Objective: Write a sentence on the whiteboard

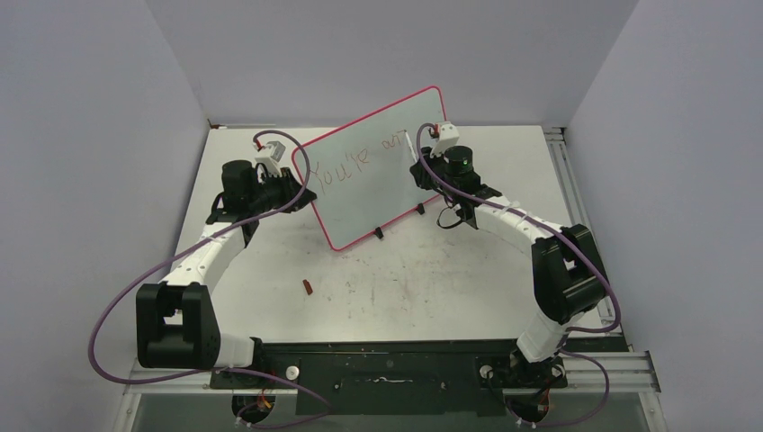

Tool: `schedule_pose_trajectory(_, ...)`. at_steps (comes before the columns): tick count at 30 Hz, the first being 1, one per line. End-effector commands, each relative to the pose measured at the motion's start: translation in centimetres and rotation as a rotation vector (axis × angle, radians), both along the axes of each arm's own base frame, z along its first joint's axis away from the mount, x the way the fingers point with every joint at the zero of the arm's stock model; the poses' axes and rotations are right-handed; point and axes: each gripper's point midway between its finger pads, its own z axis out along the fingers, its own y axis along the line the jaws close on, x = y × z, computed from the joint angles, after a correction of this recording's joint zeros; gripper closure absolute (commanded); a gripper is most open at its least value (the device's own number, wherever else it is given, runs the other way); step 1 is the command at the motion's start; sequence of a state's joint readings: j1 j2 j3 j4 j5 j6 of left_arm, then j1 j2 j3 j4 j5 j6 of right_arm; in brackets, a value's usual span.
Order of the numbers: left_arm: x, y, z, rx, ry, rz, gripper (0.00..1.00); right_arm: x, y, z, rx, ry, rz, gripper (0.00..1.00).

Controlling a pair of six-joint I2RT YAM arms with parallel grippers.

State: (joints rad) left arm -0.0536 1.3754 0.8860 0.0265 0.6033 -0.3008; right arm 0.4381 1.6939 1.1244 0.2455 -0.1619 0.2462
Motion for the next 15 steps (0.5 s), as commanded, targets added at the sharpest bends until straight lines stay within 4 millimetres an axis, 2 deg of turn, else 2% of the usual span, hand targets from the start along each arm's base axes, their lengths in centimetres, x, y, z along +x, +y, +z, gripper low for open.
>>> schedule_pose_trajectory(1,0.7,-0.1,1.4,0.013,-0.041,-0.002,1.0,0.7,0.5,1.0,0.003,-0.025,0.021,0.95)
schedule_pose_trajectory(15,0.6,-0.1,1.6,0.014,-0.045,-0.001,1.0,-0.6,0.1,-0.4,-0.02,0.014,0.017,0.95)
